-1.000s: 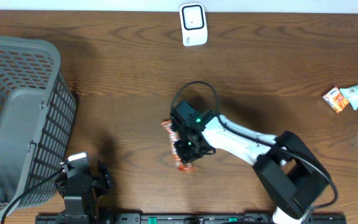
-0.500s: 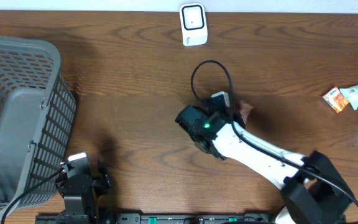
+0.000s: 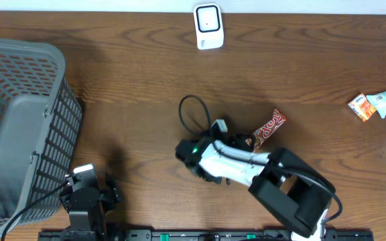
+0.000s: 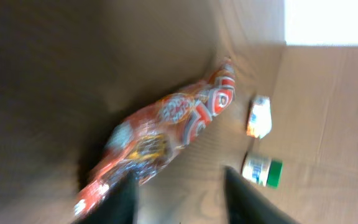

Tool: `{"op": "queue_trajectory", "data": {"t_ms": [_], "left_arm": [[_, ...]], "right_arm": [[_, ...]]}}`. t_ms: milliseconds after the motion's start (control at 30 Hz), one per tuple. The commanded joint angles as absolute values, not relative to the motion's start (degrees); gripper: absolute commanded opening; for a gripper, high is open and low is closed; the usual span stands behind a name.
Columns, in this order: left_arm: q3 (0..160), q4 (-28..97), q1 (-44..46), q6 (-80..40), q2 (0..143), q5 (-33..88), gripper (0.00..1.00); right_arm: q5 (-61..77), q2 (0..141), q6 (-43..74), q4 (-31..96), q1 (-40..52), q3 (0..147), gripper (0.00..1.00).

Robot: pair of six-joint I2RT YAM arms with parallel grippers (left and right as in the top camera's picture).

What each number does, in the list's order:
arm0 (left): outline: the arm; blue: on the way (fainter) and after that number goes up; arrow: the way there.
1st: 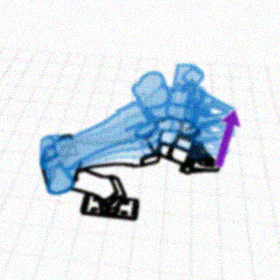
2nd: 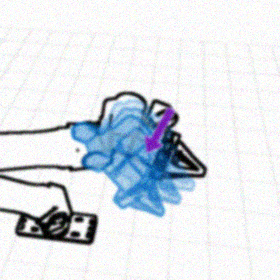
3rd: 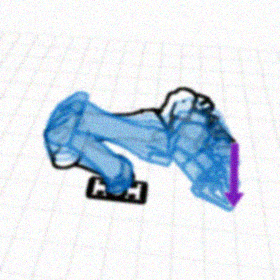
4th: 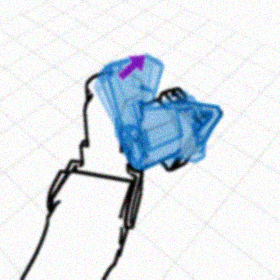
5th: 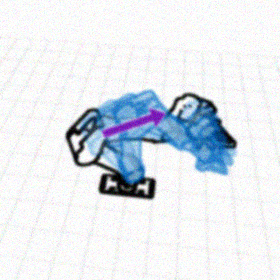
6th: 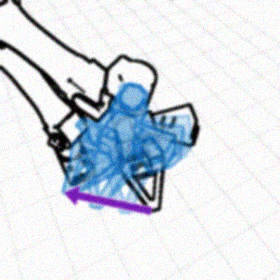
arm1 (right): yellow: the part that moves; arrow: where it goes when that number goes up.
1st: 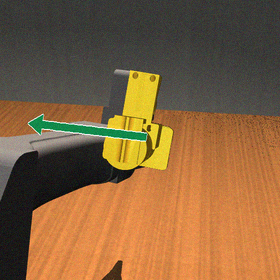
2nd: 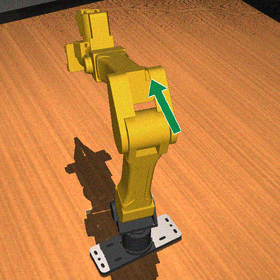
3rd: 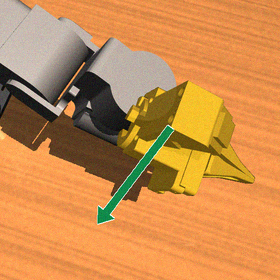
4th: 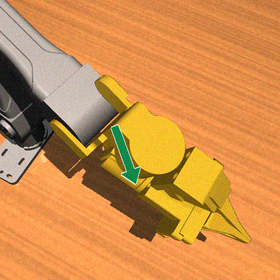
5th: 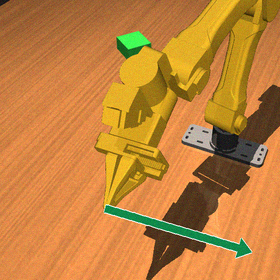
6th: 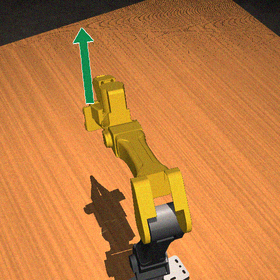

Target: Scan the item barcode

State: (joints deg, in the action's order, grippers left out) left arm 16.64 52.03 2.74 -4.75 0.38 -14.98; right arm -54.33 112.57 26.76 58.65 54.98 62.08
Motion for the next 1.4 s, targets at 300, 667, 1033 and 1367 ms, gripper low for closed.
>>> {"op": "queue_trajectory", "data": {"t_ms": [300,667,1033,1367], "left_arm": [[16.08,53.78,2.94,-5.21,0.23,-15.51,0.85],[16.08,53.78,2.94,-5.21,0.23,-15.51,0.85],[16.08,53.76,2.94,-5.21,0.23,-15.51,0.85],[16.08,53.78,2.92,-5.21,0.23,-15.53,0.85]], "right_arm": [[-45.01,115.39,31.07,57.34,60.77,62.19,0.99],[-36.69,124.57,32.93,56.86,47.79,62.19,0.48],[-34.13,120.62,36.64,62.65,44.58,64.49,0.01],[2.46,101.73,22.28,59.02,44.8,71.94,0.02]]}}
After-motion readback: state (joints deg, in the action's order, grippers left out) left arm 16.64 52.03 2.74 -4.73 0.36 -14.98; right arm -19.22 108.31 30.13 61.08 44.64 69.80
